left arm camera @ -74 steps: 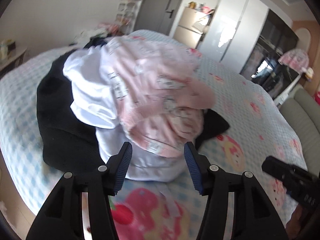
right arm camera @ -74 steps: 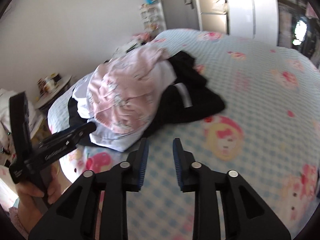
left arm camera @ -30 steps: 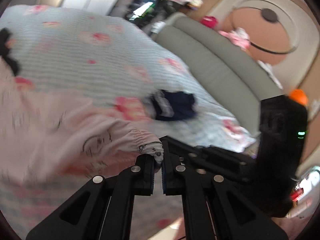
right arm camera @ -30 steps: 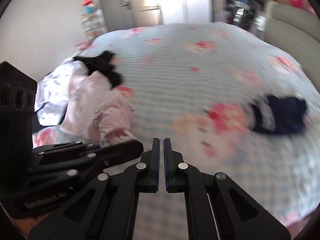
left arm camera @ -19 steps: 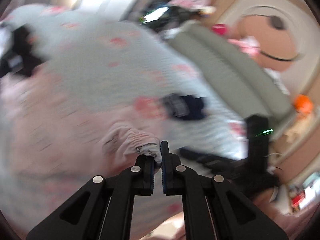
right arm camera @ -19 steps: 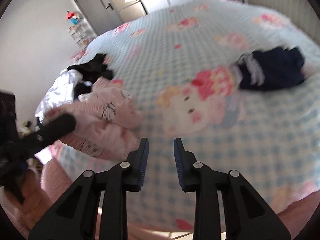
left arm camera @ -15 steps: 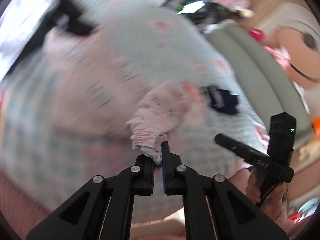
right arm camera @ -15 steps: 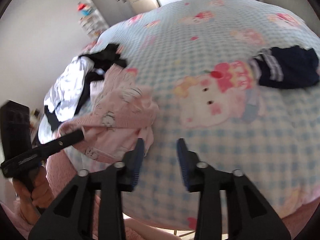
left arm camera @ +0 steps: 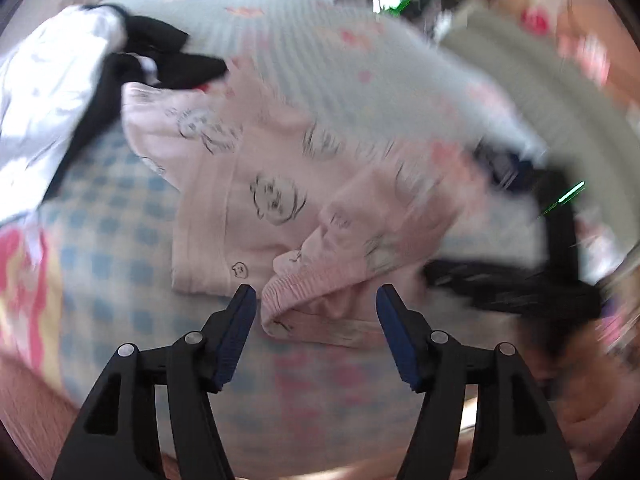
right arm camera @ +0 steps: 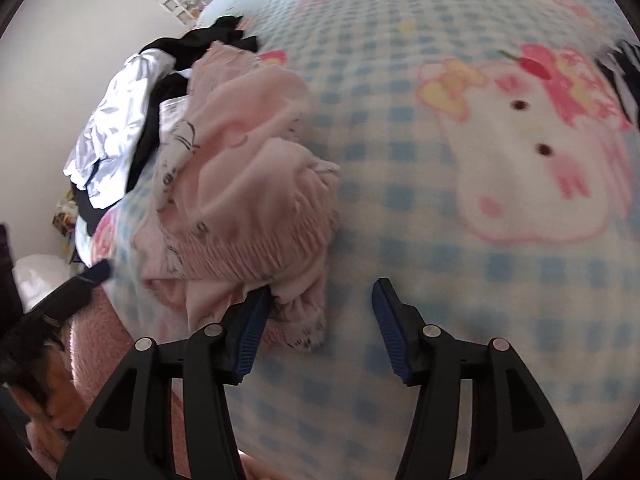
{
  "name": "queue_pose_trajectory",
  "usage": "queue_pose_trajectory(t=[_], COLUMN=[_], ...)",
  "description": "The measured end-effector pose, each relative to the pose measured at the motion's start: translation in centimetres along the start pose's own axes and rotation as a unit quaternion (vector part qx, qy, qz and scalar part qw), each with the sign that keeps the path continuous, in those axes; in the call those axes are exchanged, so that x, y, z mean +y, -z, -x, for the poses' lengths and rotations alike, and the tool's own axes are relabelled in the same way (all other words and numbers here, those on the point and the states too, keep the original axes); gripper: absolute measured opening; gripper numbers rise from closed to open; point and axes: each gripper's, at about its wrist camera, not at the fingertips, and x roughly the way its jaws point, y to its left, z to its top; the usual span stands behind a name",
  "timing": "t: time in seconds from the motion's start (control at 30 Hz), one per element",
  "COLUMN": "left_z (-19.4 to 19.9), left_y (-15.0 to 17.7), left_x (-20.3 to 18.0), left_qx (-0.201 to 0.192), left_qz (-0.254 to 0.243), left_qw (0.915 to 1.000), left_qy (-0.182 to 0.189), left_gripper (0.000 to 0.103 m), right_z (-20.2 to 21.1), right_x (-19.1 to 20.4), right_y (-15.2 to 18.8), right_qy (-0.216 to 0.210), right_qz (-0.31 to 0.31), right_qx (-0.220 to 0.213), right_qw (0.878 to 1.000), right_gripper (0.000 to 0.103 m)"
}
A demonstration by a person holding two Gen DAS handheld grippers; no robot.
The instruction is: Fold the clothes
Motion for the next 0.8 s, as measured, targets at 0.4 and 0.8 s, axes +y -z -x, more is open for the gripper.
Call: queue_pose_trajectory(t=[0.4, 0.8], left_z=[10.1, 10.1], left_y=[-0.4, 5.7], left_x=[6.9, 12.0], left_qx=[-0.179, -0.136], left_qz=[0.130, 0.192], left_qw=[0.9697, 0.9674], left_qy=[-0.105, -0.094], left_gripper=[0.011, 0.011], right_z=[5.4, -4.6], right_x=[2.1, 7.0], right_y=[-1.3, -4.0], right_qy=[0.009, 0.000], right_qz=[0.038, 0.093], right_qx=[-0.037, 0.013], right_qw=[0.999, 0.996], right_gripper=[0.055, 0.047])
